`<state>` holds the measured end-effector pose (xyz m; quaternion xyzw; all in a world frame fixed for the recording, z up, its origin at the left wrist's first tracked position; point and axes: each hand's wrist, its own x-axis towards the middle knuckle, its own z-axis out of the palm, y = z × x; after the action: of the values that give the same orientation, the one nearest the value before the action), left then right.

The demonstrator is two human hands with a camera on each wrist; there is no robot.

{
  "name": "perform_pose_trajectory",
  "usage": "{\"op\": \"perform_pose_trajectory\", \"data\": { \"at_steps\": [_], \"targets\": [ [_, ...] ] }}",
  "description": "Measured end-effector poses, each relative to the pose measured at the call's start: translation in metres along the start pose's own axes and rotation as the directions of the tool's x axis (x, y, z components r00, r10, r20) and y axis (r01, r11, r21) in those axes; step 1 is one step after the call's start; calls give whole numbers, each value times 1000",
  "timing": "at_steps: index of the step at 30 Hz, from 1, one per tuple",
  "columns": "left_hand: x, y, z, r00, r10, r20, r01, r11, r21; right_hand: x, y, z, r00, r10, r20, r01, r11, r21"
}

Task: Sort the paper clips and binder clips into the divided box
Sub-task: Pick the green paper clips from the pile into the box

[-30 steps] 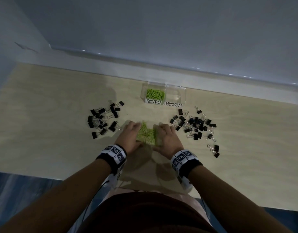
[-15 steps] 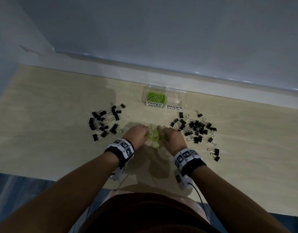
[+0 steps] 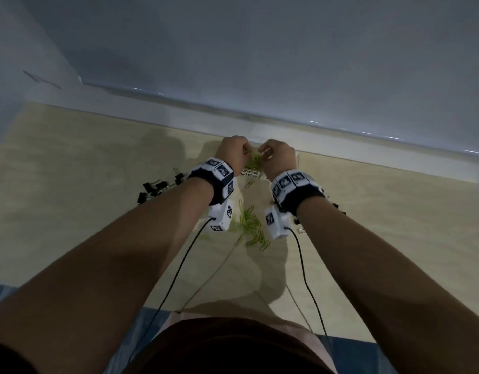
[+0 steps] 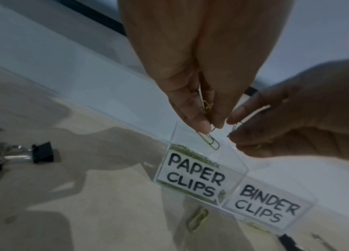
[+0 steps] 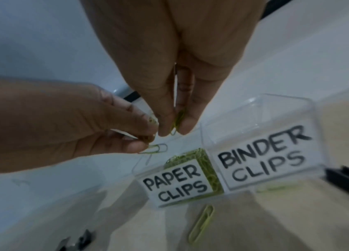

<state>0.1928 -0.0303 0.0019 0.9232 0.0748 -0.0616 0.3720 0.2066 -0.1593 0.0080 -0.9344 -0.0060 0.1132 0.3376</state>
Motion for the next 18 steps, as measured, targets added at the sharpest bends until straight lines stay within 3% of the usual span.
{"op": "perform_pose_trajectory", "data": {
  "at_steps": [3,6,10,13,15,18],
  "targets": [
    [9,-4,5,998,-45,41,42,997,66,25,-10,12,996,20,87,-3,980,-199],
    [2,-9,2,998,-16,65,17,1000,-18,26,-12,15,990,39,136,-16,986,-168],
    [-30,-27,-4,986,166,-16,-166,986,-13,1,3,-5,994,-106,-12,105,994,-42],
    [-54,-40,11,955,230,187,-256,958,126,-28,34,-15,990,-128,-53,124,990,-67],
    [-62,-44,27,908,237,344,-325,919,224,-48,50,-11,996,-86,11,87,986,-139],
    [-71,-43,41,871,229,434,-402,840,364,-65,62,4,989,-92,118,121,957,-264]
  ]
}}
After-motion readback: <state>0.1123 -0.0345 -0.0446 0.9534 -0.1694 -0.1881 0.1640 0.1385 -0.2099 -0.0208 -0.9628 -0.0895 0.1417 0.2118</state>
